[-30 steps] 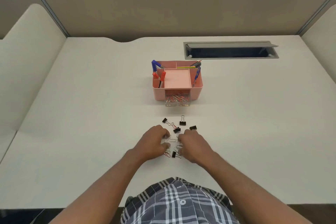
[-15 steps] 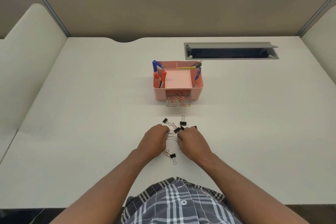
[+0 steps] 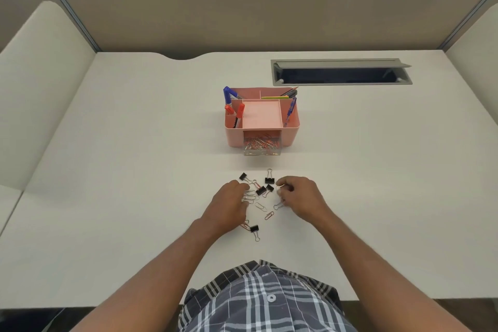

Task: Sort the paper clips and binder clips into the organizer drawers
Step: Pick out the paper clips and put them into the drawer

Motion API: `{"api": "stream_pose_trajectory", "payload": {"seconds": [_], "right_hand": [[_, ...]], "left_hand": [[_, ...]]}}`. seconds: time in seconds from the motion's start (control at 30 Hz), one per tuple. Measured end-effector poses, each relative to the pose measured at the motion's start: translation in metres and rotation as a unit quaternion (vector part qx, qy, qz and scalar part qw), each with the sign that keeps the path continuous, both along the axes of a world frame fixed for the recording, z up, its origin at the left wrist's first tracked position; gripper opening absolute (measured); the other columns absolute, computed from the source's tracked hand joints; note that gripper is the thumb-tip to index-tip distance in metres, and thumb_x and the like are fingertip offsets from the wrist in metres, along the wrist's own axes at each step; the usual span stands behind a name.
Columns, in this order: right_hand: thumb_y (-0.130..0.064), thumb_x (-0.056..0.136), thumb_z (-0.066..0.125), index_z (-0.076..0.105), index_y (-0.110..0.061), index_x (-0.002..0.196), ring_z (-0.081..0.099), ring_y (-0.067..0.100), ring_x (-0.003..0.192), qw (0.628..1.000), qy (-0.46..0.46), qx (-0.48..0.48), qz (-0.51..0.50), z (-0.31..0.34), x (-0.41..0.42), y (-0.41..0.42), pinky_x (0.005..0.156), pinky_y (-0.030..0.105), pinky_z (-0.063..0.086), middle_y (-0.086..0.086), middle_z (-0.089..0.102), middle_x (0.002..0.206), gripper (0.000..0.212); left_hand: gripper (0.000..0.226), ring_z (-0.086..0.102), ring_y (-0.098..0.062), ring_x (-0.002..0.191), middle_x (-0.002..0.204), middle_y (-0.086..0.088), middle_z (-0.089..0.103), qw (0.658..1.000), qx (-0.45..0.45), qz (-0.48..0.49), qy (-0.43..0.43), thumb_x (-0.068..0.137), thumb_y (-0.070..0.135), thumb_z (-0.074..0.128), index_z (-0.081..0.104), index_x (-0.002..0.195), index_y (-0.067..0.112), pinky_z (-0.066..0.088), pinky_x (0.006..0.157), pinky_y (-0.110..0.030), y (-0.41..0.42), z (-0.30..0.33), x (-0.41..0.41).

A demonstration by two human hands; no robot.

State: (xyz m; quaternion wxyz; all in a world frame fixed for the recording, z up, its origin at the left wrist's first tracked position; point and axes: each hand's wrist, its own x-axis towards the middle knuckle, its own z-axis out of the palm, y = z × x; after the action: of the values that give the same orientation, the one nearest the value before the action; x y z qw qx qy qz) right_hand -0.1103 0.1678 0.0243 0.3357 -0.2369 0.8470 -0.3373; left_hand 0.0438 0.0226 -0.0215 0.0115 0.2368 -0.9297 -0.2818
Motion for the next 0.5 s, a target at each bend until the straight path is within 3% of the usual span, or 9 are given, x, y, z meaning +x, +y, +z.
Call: {"api": "stream_pose_trajectory", "payload": {"seconds": [0.07,0.13,0.2,0.27,0.5], "right_hand": [[-0.016,0.091,0.057,0.07,-0.02,0.106,0.067,0.018,0.075,0.995,0.038,0.043,0.086,0.001,0.009,-0.002,0.067,0.027,0.053,0.002,0.071,0.088,0.021],[-0.018,0.093,0.055,0.069,-0.017,0.111,0.064,0.021,0.089,0.978,0.103,0.077,0.165,0.0,0.022,-0.007,0.075,0.029,0.049,0.005,0.071,0.098,0.022],[-0.018,0.093,0.054,0.067,-0.013,0.094,0.061,0.027,0.091,0.962,0.155,0.096,0.204,-0.006,0.035,-0.012,0.074,0.033,0.047,0.008,0.069,0.096,0.014],[-0.017,0.093,0.053,0.057,-0.012,0.08,0.06,0.03,0.086,0.952,0.192,0.109,0.213,-0.012,0.045,-0.015,0.066,0.033,0.039,0.009,0.063,0.088,0.015],[-0.009,0.094,0.052,0.061,-0.006,0.097,0.061,0.028,0.089,0.936,0.245,0.123,0.221,-0.02,0.057,-0.023,0.065,0.03,0.037,0.012,0.063,0.1,0.009]], "left_hand": [[0.029,0.051,-0.021,0.103,0.106,-0.003,0.056,1.0,-0.01,-0.003,-0.008,0.091,0.018,0.058,0.059,0.12,0.013,0.038,0.084,-0.026,0.0,0.001,-0.003],[0.021,0.051,-0.02,0.1,0.103,-0.001,0.055,1.0,-0.013,-0.001,-0.017,0.092,0.02,0.058,0.06,0.112,0.016,0.038,0.079,-0.026,-0.001,0.002,-0.005],[0.015,0.051,-0.019,0.098,0.1,0.001,0.055,0.999,-0.013,0.003,-0.029,0.093,0.021,0.057,0.06,0.107,0.017,0.036,0.076,-0.025,-0.002,0.002,-0.007],[0.012,0.051,-0.019,0.098,0.099,0.003,0.054,0.999,-0.011,0.006,-0.042,0.094,0.022,0.056,0.061,0.104,0.018,0.035,0.075,-0.025,-0.002,0.003,-0.009],[0.009,0.052,-0.016,0.094,0.098,0.003,0.057,0.998,-0.007,0.011,-0.056,0.091,0.024,0.057,0.062,0.097,0.019,0.036,0.074,-0.025,-0.005,0.004,-0.012]]}}
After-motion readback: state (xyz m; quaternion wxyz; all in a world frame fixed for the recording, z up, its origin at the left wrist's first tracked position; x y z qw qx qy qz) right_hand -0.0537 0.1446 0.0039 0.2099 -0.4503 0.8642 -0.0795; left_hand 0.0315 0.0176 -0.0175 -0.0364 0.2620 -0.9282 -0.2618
